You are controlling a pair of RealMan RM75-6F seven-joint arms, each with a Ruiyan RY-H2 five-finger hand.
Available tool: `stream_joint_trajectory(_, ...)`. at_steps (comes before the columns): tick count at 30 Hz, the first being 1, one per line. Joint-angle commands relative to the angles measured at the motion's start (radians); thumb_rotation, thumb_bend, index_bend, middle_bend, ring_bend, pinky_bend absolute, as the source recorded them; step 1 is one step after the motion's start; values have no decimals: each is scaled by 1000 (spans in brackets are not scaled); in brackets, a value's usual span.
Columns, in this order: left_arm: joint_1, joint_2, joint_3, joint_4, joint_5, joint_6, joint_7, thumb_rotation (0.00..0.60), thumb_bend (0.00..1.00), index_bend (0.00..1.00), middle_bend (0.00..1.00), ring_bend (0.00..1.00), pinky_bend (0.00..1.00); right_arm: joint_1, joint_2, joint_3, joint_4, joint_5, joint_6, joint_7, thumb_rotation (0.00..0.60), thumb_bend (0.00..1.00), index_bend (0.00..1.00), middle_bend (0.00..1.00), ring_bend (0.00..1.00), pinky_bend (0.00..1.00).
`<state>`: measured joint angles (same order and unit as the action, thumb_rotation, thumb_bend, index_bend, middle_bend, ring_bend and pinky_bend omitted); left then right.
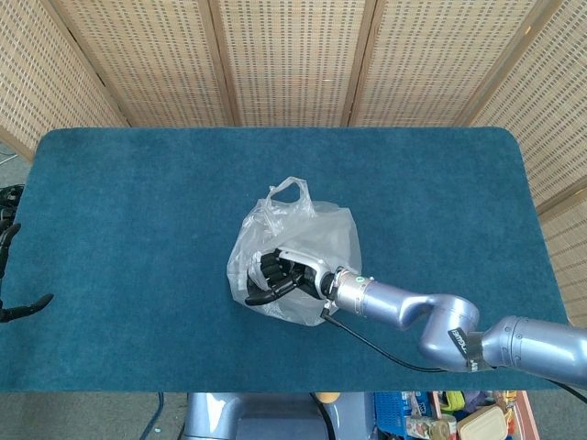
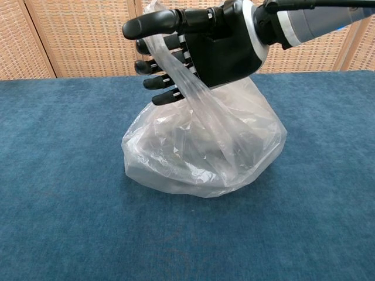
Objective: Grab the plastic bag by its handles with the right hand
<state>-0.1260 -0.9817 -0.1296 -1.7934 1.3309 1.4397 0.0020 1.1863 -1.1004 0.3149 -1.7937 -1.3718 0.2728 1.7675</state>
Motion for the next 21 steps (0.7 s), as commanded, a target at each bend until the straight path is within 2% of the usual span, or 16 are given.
stream_joint_trajectory(1, 0, 0, 0, 1, -1, 0, 0, 600, 93, 0, 0, 0, 0, -9, 4, 15, -1, 13, -15, -16, 600, 0, 683, 669, 625, 510)
stream_joint_trajectory(4, -3, -2, 0, 1, -3, -5, 3, 600, 94, 0, 0, 0, 0, -18, 16, 33, -10, 27, -38, -43, 600, 0, 736, 714, 681, 533)
stream_joint_trajectory(9, -11, -6, -2, 3, -9, -19, 9, 600, 93, 0, 0, 0, 0, -34, 38, 56, -28, 40, -68, -84, 600, 0, 759, 737, 725, 577)
stream_joint_trajectory(21, -30, -6, -18, 5, -30, -39, 7, 600, 97, 0, 0, 0, 0, -96, 88, 168, -55, 123, -185, -187, 600, 0, 742, 737, 720, 579)
